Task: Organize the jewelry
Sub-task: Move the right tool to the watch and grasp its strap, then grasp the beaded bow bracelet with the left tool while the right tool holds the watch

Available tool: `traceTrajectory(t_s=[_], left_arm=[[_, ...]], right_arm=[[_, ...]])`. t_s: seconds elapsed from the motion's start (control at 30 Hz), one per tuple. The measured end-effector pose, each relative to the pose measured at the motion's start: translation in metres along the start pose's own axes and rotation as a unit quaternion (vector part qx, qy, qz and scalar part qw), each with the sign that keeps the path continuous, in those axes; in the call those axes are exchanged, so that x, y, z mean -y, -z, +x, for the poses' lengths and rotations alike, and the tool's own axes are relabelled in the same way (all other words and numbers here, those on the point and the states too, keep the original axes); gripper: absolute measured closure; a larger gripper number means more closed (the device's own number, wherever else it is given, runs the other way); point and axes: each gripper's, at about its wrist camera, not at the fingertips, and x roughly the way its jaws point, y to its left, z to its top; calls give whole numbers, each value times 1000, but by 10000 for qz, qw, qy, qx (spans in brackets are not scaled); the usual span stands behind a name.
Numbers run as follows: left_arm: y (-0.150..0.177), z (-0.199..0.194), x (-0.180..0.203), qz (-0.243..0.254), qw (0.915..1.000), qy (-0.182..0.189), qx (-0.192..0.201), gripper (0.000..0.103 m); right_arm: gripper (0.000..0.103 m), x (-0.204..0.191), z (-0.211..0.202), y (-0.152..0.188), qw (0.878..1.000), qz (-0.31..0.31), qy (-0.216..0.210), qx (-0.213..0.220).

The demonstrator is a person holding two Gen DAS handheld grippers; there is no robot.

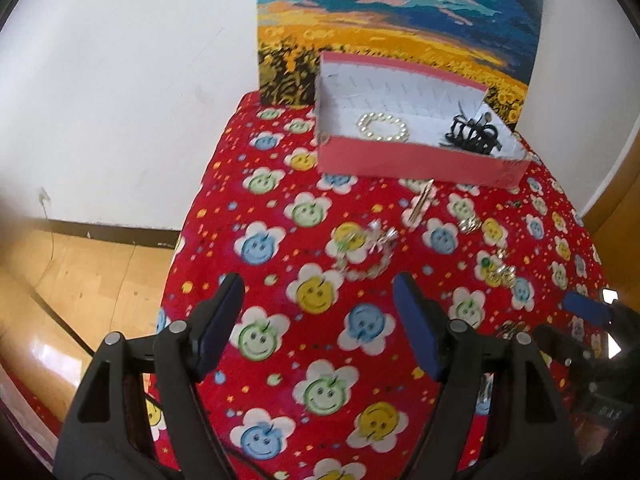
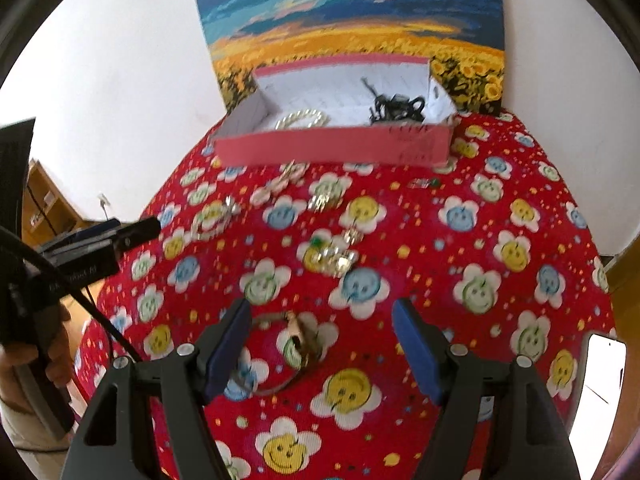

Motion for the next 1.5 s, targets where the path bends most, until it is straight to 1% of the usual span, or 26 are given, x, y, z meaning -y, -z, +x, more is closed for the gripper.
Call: traceTrajectory(t_s=[0.13, 0.2, 0.23, 0.3, 0.33, 0.4, 0.43, 0.5, 0.57, 0.63, 0.7, 0.73, 0.93, 1.13, 1.5], left_arm=[[8, 4, -7, -42, 10000, -32, -81, 33], [11, 7, -9, -85, 9999, -26, -131, 33], [12, 7, -10, -93, 9998, -19, -146, 33], [14, 10, -11, -91, 9998, -19, -179, 33], [14, 11, -11, -80, 9998, -24, -192, 33], [15, 14, -12, -63, 9998, -16, -213, 33], [16, 15, -11, -60, 9997, -10, -226, 33], [16, 16, -11, -58, 9997, -8, -246, 33], [17, 18, -10, -68, 9996, 6, -258, 33], [17, 19, -9, -86, 9996, 35, -254, 33], [16, 21, -7, -73, 9996, 52, -270, 33], [16, 22, -6, -51, 9996, 54, -273, 33], [16, 28, 1, 23, 9996, 59, -285, 33], [10, 33, 12, 116, 9995, 135, -253, 33], [-1, 54, 35, 454, 9986, 66, -247, 33]], right_arm=[[29, -3, 6, 10, 9999, -127, 42, -70], [36, -4, 9, 13, 9998, -151, 63, -99], [38, -5, 10, 14, 9998, -162, 75, -109], [45, -5, 13, 16, 9997, -183, 89, -134], [47, -5, 15, 17, 9997, -186, 91, -153], [54, -4, 19, 18, 9996, -168, 82, -201], [56, -3, 21, 19, 9996, -162, 96, -210], [63, -3, 22, 20, 9995, -207, 172, -150], [65, -4, 23, 20, 9995, -247, 167, -130], [73, -6, 23, 20, 9994, -292, 145, -104], [87, -8, 23, 21, 9993, -353, 101, -90], [90, -9, 22, 21, 9992, -387, 56, -77], [92, -8, 18, 20, 9994, -347, -74, -19], [92, 1, 8, 18, 9996, -228, -108, 105], [91, 20, -1, 17, 9996, 18, -44, 271]])
